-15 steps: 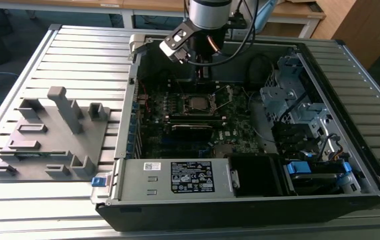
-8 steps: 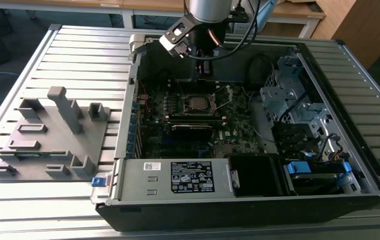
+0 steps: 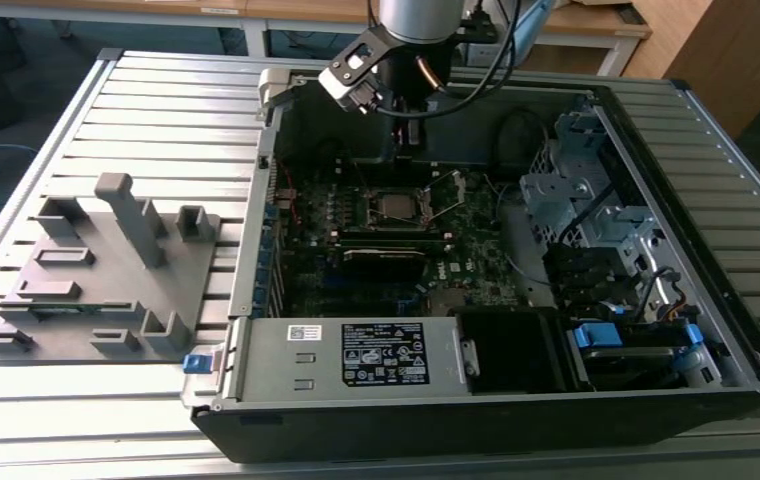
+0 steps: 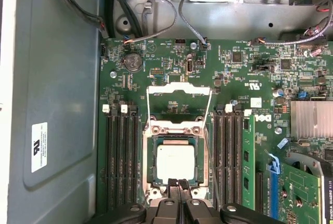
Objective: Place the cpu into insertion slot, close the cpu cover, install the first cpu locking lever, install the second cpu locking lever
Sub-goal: 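Close the cpu cover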
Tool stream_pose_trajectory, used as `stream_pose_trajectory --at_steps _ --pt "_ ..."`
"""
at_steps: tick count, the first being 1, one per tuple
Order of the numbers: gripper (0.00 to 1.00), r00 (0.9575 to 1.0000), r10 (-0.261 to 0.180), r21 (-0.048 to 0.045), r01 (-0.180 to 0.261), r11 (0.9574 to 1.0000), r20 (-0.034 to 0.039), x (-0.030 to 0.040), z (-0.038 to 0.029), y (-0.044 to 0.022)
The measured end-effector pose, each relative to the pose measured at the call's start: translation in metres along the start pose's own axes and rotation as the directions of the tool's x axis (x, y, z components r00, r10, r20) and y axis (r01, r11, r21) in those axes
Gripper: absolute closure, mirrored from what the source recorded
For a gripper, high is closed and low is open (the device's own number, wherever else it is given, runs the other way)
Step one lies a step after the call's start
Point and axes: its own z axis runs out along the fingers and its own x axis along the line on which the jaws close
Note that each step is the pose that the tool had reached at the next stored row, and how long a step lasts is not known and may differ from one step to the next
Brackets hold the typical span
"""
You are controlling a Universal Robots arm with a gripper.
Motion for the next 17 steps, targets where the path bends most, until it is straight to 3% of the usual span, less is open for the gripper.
stream_pose_trajectory --at_steps 17 --pt "0.9 1.0 0.0 0.0002 0.0 1.0 0.0003 0.0001 0.0007 0.0104"
